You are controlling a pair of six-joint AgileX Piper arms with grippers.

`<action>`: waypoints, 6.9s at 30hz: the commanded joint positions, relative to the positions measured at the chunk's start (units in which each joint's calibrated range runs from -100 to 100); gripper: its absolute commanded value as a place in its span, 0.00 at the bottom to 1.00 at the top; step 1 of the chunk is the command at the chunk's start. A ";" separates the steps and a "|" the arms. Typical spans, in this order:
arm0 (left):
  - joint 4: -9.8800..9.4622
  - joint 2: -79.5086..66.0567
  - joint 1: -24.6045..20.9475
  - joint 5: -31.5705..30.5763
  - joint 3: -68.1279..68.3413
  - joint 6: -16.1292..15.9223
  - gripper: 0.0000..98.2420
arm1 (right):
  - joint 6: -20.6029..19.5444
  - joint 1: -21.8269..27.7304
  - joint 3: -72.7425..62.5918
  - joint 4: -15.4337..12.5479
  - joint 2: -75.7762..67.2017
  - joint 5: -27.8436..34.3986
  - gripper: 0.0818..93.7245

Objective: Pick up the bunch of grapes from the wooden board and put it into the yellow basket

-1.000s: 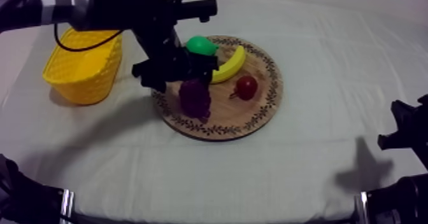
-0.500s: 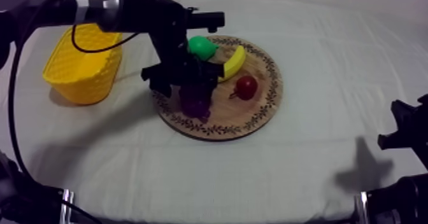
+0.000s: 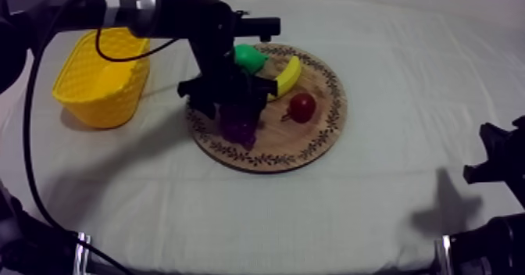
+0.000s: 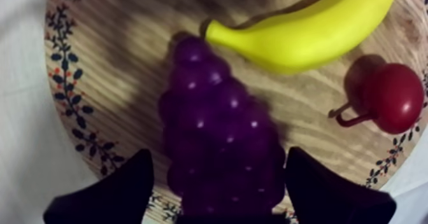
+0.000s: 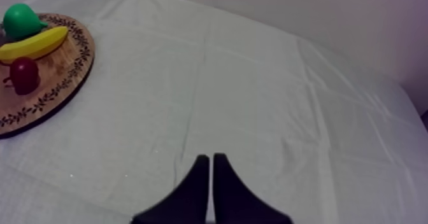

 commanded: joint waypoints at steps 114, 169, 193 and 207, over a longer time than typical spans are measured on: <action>-4.43 -31.06 -30.28 -9.67 23.36 -17.03 0.57 | -0.05 0.01 -0.01 0.01 0.02 0.01 0.00; -0.38 -74.47 -24.35 -28.92 63.19 -21.51 0.00 | -0.02 0.01 -0.01 0.01 0.02 0.01 0.00; -0.84 -120.40 -29.07 -33.70 93.07 -21.65 0.00 | 0.00 0.01 -0.01 0.01 0.02 0.01 0.00; -3.51 -131.56 -29.76 -32.92 93.67 -20.17 0.00 | 0.00 0.01 -0.01 0.01 0.02 0.01 0.00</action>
